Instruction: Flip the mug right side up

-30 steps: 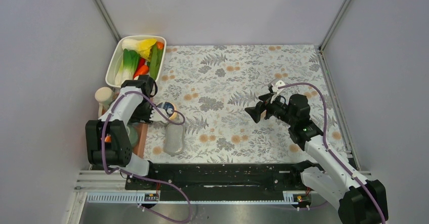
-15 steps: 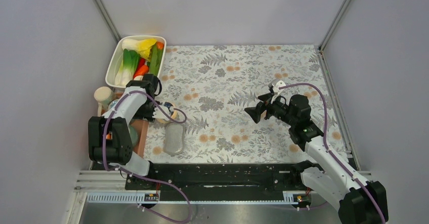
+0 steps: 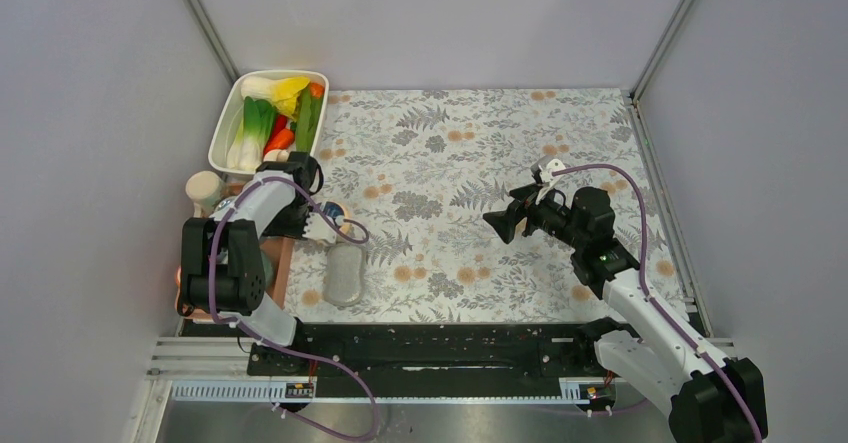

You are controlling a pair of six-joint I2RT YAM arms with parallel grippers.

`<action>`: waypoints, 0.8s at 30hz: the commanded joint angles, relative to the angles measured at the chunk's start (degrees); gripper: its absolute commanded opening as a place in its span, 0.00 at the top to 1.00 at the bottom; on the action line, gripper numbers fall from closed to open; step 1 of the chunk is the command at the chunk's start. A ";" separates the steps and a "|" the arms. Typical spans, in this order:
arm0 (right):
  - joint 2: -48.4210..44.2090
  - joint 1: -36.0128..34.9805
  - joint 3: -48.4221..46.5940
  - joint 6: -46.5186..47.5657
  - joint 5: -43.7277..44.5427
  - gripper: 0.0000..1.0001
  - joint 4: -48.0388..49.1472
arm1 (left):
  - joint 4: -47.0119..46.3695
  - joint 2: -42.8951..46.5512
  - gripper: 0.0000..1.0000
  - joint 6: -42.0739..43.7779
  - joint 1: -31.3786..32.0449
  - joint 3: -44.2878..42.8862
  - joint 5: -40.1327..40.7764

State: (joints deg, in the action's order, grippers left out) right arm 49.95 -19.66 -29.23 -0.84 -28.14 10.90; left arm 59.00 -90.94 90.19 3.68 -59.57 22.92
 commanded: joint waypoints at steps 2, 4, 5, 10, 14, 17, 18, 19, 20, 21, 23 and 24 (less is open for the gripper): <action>0.13 -0.25 -0.20 -0.72 -0.89 0.01 2.15 | 5.03 0.84 1.00 -4.03 0.10 -5.72 -0.14; -0.18 -0.21 -0.40 -1.05 -1.65 0.01 2.25 | 8.45 0.46 1.00 -7.21 0.10 -8.73 -0.80; -0.36 -0.20 -0.57 -1.22 -1.92 0.01 2.27 | 10.08 0.26 1.00 -8.94 0.10 -10.25 -1.57; -0.98 -0.23 -1.37 -3.32 -1.59 0.01 3.13 | 13.12 2.40 1.00 -14.30 0.00 -15.03 -9.78; 0.67 -0.20 -3.34 -7.61 -2.31 0.01 3.45 | 12.47 3.25 1.00 -17.90 0.01 -15.56 -12.69; 2.29 -0.63 -5.34 -11.10 0.31 0.01 1.03 | 11.66 3.94 1.00 -20.12 -0.08 -16.48 -12.67; 2.68 -0.97 -6.08 -11.64 1.32 0.01 -0.08 | 11.30 4.59 1.00 -20.63 -0.34 -17.03 -12.81; 3.03 -1.50 -6.58 -12.10 1.94 0.01 -0.59 | 10.70 5.24 1.00 -21.31 -0.65 -17.62 -13.33; 3.35 -2.08 -6.81 -12.56 2.24 0.01 -0.51 | 10.16 5.80 1.00 -22.16 -1.15 -18.29 -14.17; 3.72 -2.98 -6.85 -13.06 2.44 0.01 -0.07 | 9.66 6.38 1.00 -23.13 -1.71 -18.99 -15.28; 4.89 -4.38 -7.44 -13.89 2.33 0.01 0.76 | 8.65 7.17 1.00 -25.65 -2.64 -20.42 -18.61; 5.61 -5.09 -7.86 -14.35 2.46 0.01 0.97 | 8.14 7.43 1.00 -27.22 -2.94 -20.69 -20.23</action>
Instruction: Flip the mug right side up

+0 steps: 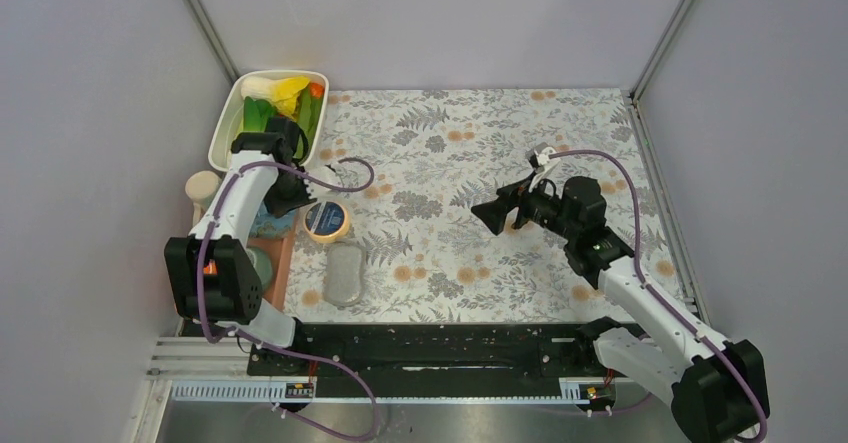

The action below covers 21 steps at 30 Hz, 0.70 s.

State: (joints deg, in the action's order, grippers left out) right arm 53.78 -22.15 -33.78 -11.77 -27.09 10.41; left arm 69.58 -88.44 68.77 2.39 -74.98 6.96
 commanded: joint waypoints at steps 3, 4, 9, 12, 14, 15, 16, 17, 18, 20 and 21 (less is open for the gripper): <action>4.38 -4.52 -5.07 -5.59 2.48 0.01 1.44 | -4.83 5.35 1.00 -9.96 -2.14 -4.48 -6.65; 5.19 -5.21 -5.74 -6.18 2.91 0.02 1.21 | -5.51 5.55 1.00 -11.03 -2.34 -4.25 -7.37; 9.88 -9.66 -9.85 -5.86 3.36 0.03 -0.12 | -7.04 5.62 1.00 -15.96 -4.69 -6.36 -9.49; 12.60 -11.41 -11.93 -6.18 1.43 0.03 0.91 | -6.97 5.65 1.00 -19.25 -6.70 -8.22 -12.47; 14.05 -11.96 -12.68 -7.02 0.39 0.03 2.08 | -6.29 5.75 1.00 -20.82 -7.36 -8.78 -14.55; 14.53 -12.28 -13.09 -7.11 0.28 0.03 2.22 | -6.28 6.11 1.00 -21.28 -7.47 -8.60 -15.02; 15.00 -12.54 -13.52 -7.06 0.28 0.03 2.17 | -6.51 6.76 1.00 -21.52 -7.49 -8.04 -15.34; 15.41 -12.74 -13.81 -6.91 0.23 0.03 2.08 | -6.97 7.25 1.00 -21.63 -7.45 -7.34 -15.28; 15.66 -12.90 -14.12 -6.80 0.20 0.03 1.97 | -7.53 7.69 1.00 -21.54 -7.53 -6.63 -15.04; 16.27 -13.14 -14.50 -6.78 0.20 0.03 1.99 | -9.08 8.24 1.00 -21.26 -7.89 -4.96 -14.61; 16.48 -13.28 -14.66 -6.85 0.15 0.03 2.05 | -9.98 8.46 1.00 -21.11 -8.14 -4.27 -14.46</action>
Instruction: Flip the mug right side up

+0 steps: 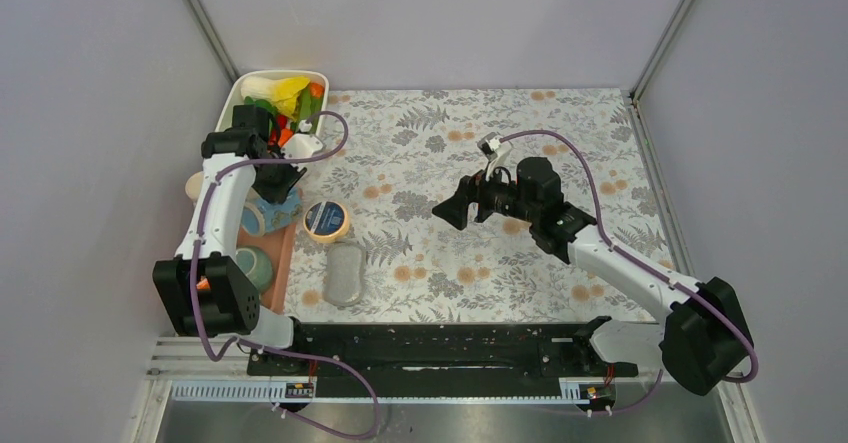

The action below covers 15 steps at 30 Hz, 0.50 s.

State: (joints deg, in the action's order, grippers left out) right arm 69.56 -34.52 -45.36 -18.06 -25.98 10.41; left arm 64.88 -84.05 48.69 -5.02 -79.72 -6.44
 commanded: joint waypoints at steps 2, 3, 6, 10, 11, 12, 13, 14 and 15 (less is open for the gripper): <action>0.99 -1.16 -3.23 -0.65 -0.92 0.03 2.02 | -5.76 4.24 1.00 -1.37 -1.31 0.54 -1.99; 1.08 -1.24 -3.24 -0.65 -0.92 0.03 1.98 | -5.43 4.25 1.00 -2.03 -1.48 -0.06 -3.11; 1.47 -1.80 -3.39 -0.40 -0.60 0.03 2.08 | -4.04 4.42 1.00 -4.05 -1.56 -1.73 -7.66; 3.88 -2.90 -4.57 -0.69 -1.47 0.03 3.15 | -4.08 4.10 1.00 -6.07 -0.94 -1.58 -11.36; 4.67 -3.22 -5.14 -0.77 -1.79 0.03 3.28 | -4.14 3.95 1.00 -6.51 -0.67 -1.64 -11.58; 5.40 -3.70 -5.82 -0.78 -2.08 0.03 3.29 | -4.13 3.97 1.00 -6.93 -0.50 -1.72 -11.81; 6.13 -4.17 -6.56 -0.64 -2.41 0.03 3.23 | -4.13 4.22 1.00 -7.40 -0.31 -1.93 -12.14; 6.96 -4.57 -7.29 -0.47 -2.53 0.03 3.05 | -4.09 4.47 1.00 -7.68 -0.18 -2.24 -12.65; 7.75 -4.94 -8.07 -0.34 -2.77 0.03 2.89 | -4.07 4.60 1.00 -7.94 -0.09 -2.58 -13.00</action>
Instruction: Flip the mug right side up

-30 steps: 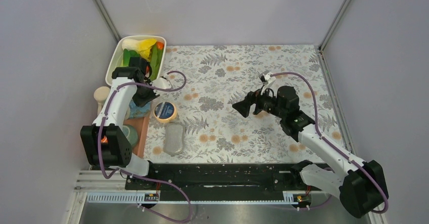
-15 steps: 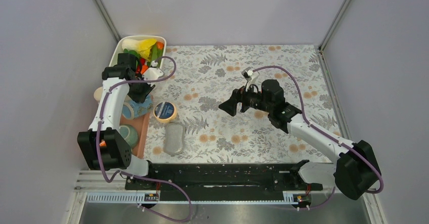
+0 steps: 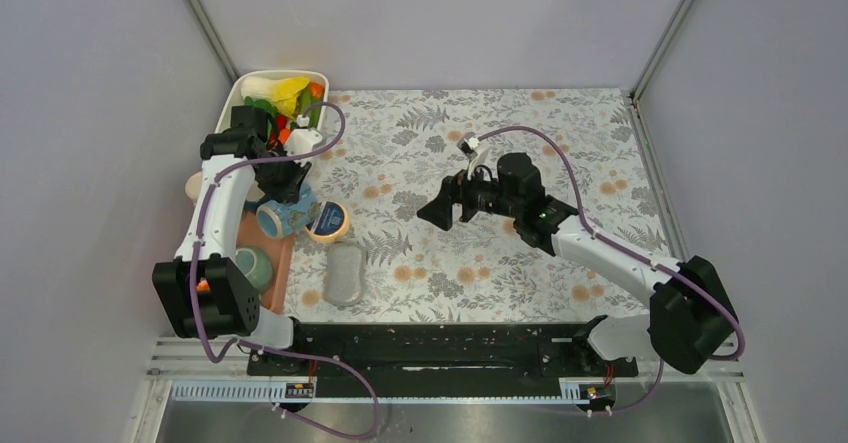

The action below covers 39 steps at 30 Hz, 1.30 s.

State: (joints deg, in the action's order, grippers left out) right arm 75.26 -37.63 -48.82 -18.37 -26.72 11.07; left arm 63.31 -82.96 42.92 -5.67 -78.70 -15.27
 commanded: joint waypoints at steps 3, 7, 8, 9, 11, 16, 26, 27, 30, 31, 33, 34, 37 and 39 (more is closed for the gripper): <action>4.35 -2.41 -6.63 0.02 -3.10 0.02 2.29 | -2.37 3.61 1.00 -3.15 1.06 -5.07 -5.32; 7.15 -2.58 -8.40 -1.27 -4.31 0.02 4.23 | -1.94 3.24 1.00 -4.56 3.29 -5.51 -7.61; 7.60 -2.61 -8.56 -1.57 -4.70 0.01 4.78 | -1.93 3.24 1.00 -4.94 3.90 -5.64 -8.24; 7.92 -2.61 -8.65 -1.85 -5.10 0.01 5.56 | -1.99 3.29 1.00 -5.46 4.48 -5.86 -8.93; 8.26 -2.60 -8.66 -2.47 -5.56 0.01 6.50 | -2.58 3.41 1.00 -6.63 5.25 -6.18 -10.65; 9.47 -2.62 -8.80 -3.60 -5.77 0.01 7.58 | -4.92 3.70 1.00 -9.59 11.10 -5.99 -9.25; 4.53 -2.25 -3.15 1.93 -6.32 0.00 6.21 | -4.12 2.83 1.00 -16.02 22.84 -12.79 -14.93; 3.79 -1.91 -2.26 2.40 -6.22 0.01 6.20 | -3.82 2.61 1.00 -16.65 23.79 -13.39 -15.74; 1.11 -0.35 0.15 2.52 -5.76 0.00 6.21 | -3.26 2.27 1.00 -18.68 26.13 -15.25 -18.76; 0.06 0.20 0.88 2.47 -6.16 0.01 6.65 | -2.97 2.24 1.00 -19.40 26.83 -15.97 -20.10; -1.66 1.07 2.20 2.07 -7.54 0.00 8.71 | -2.91 1.89 1.00 -21.20 27.75 -17.65 -22.70; -2.06 1.08 2.48 1.98 -8.63 0.01 9.62 | -2.90 1.65 1.00 -22.03 28.34 -18.49 -23.88; -2.19 1.02 1.44 1.71 -10.65 0.01 9.54 | -2.82 0.91 1.00 -22.91 30.65 -20.61 -24.56; -2.97 1.03 1.38 2.58 -9.99 0.01 9.55 | -2.68 0.58 1.00 -23.51 32.07 -21.39 -25.48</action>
State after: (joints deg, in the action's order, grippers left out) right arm 74.52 -36.62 -46.39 -17.34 -34.33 17.37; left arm 64.03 -82.72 22.35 24.14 -94.74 -34.13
